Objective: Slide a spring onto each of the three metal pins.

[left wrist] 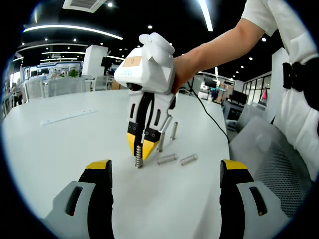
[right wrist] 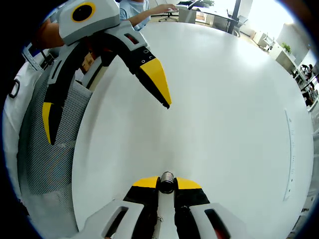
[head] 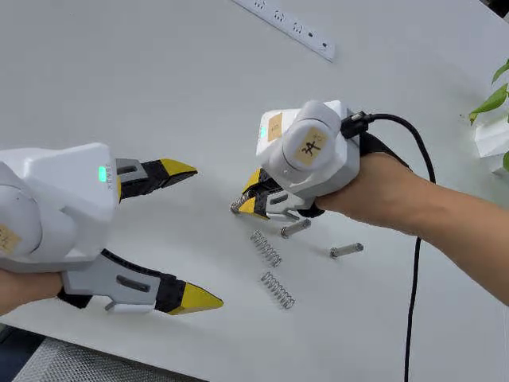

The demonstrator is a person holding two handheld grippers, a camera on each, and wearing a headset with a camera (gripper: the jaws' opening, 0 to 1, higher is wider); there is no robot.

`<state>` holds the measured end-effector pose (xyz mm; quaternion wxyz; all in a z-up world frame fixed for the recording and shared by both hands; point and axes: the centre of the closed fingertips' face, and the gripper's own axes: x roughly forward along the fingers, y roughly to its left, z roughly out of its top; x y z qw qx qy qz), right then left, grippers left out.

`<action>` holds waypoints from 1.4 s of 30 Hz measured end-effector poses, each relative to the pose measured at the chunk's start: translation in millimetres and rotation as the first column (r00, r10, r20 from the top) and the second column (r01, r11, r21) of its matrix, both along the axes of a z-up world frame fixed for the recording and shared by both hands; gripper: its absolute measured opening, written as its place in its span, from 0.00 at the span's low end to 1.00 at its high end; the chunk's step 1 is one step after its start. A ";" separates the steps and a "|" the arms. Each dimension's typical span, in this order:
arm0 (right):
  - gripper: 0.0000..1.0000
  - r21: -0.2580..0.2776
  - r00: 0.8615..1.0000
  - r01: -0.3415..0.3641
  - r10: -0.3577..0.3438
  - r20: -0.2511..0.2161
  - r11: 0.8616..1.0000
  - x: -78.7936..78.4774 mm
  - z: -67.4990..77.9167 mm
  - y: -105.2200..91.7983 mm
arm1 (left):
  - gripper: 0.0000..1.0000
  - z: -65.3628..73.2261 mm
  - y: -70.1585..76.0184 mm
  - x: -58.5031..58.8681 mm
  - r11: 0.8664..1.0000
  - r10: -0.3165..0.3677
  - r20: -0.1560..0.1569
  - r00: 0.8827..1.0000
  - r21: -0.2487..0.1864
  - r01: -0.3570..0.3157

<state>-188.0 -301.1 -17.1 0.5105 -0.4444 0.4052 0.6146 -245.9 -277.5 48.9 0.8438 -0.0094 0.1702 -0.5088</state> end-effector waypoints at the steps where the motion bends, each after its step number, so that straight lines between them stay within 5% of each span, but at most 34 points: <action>1: 0.08 0.001 1.000 0.001 -0.001 -0.001 1.000 -0.1 -1.1 0.2 | 0.88 -0.1 -0.1 -0.1 1.000 -0.001 0.000 1.000 0.001 0.001; 23: 0.14 0.013 1.000 0.017 -0.017 0.001 1.000 0.5 -1.1 1.1 | 0.88 -0.5 1.1 -0.7 1.000 -0.001 -0.004 1.000 0.009 0.001; 42: 0.34 0.136 0.992 0.127 -0.128 -0.001 0.983 3.5 28.6 0.6 | 0.88 1.1 0.0 -2.7 0.999 -0.019 -0.004 1.000 0.051 0.019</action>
